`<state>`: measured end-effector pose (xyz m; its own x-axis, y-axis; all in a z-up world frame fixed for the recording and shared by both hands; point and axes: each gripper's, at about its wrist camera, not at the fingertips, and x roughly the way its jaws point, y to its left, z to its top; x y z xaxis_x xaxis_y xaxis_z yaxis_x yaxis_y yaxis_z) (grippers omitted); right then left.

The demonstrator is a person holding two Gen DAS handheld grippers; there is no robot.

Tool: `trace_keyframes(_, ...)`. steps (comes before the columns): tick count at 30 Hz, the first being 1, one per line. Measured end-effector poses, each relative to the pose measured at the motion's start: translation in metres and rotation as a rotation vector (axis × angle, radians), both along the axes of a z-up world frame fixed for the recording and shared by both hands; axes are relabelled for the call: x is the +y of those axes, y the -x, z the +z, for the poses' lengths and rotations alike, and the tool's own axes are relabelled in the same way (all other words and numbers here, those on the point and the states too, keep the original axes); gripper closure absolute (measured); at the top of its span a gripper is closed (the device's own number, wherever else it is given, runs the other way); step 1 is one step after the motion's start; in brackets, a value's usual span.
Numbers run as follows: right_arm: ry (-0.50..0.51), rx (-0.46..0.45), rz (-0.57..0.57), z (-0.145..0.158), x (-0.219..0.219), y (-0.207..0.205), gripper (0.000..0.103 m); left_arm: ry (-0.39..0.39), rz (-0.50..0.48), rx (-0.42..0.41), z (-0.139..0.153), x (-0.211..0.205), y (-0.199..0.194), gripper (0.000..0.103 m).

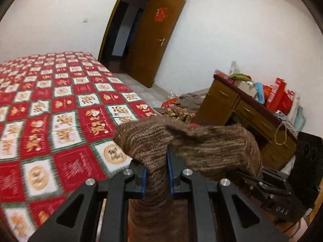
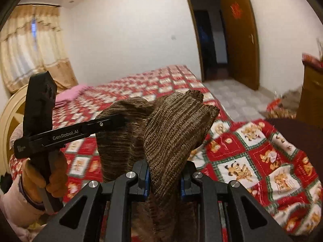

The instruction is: Fold small clothes

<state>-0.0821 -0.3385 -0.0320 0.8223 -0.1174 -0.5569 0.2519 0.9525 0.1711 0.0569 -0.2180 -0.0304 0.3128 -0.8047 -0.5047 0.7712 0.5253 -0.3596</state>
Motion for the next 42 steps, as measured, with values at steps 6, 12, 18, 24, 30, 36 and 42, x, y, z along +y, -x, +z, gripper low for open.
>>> trace_keyframes(6, 0.210, 0.129, -0.036, -0.034, -0.029, -0.057, 0.081, -0.064, 0.031, 0.009, -0.043, -0.053, -0.041, 0.090)
trace_keyframes(12, 0.185, 0.295, -0.032, -0.075, -0.060, -0.084, 0.077, -0.159, 0.043, 0.121, -0.076, -0.066, -0.069, 0.083)
trace_keyframes(18, -0.126, 0.217, -0.073, -0.066, -0.112, -0.048, 0.043, -0.064, -0.038, 0.417, -0.084, -0.044, -0.102, 0.057)
trace_keyframes(24, -0.359, 0.123, -0.056, -0.061, -0.146, -0.050, 0.043, -0.064, -0.057, 0.450, -0.086, -0.054, -0.108, 0.013)
trace_keyframes(30, -0.348, 0.250, -0.018, -0.082, -0.137, -0.096, 0.075, -0.005, -0.079, 0.527, -0.089, -0.069, -0.113, 0.063)
trace_keyframes(36, -0.132, 0.117, 0.069, -0.048, -0.115, -0.093, 0.081, -0.034, -0.011, 0.213, -0.061, -0.078, -0.097, 0.087)
trace_keyframes(42, 0.046, 0.237, -0.004, -0.080, -0.125, -0.111, 0.078, -0.132, 0.140, 0.196, -0.061, -0.075, -0.114, 0.079)
